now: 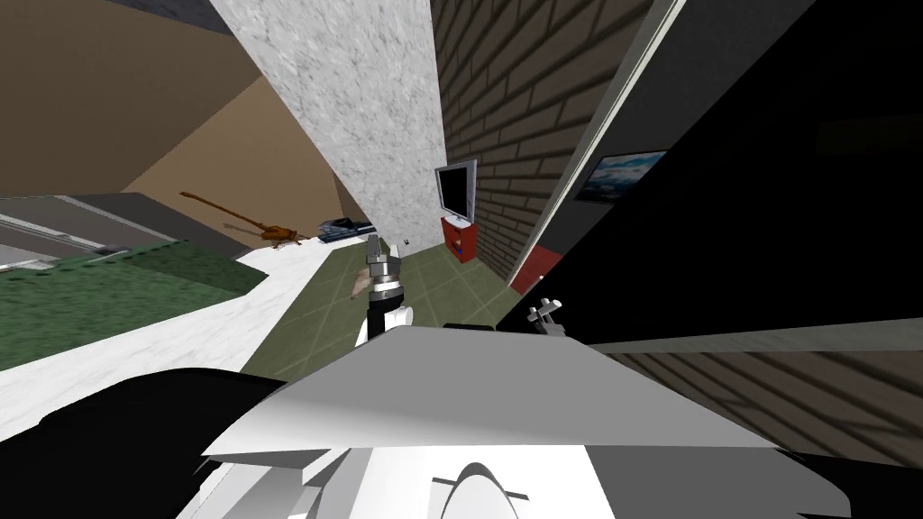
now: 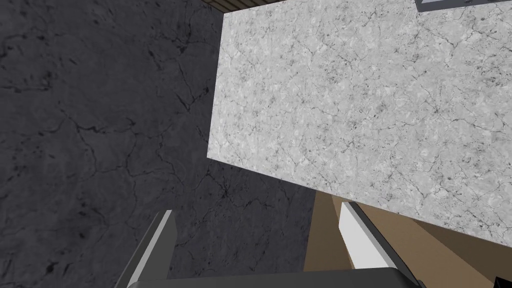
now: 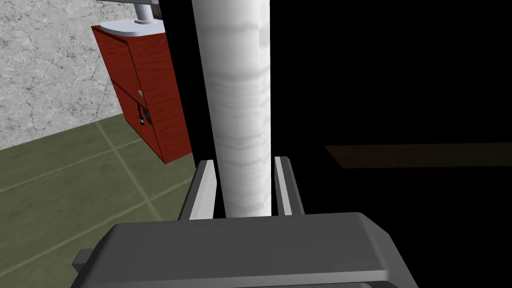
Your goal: Pull the door open
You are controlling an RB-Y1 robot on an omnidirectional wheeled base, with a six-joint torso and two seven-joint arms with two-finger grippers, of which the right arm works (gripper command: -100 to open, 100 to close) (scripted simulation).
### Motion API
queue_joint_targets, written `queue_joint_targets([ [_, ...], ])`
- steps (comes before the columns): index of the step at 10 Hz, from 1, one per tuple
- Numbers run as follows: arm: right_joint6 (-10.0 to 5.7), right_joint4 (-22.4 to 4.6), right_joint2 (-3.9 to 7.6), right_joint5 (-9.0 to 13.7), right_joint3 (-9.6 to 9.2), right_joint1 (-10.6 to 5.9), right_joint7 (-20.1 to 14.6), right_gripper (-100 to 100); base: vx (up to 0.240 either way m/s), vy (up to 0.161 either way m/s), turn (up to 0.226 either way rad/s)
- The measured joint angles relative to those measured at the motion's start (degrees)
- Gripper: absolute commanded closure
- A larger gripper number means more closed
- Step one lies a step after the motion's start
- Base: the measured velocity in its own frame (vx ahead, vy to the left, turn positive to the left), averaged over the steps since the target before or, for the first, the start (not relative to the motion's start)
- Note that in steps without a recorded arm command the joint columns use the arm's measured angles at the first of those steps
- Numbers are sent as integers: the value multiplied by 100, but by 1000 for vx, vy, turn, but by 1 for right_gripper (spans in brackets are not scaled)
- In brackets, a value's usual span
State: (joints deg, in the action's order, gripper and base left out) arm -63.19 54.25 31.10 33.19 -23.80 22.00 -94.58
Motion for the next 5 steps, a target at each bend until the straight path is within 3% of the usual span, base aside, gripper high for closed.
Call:
queue_joint_targets([
  [3,-130,-105,68,-90,-98,0,-137,100,-201,-53,104],
  [5,-183,-145,88,-127,-140,1,-192,100,-107,-10,73],
])
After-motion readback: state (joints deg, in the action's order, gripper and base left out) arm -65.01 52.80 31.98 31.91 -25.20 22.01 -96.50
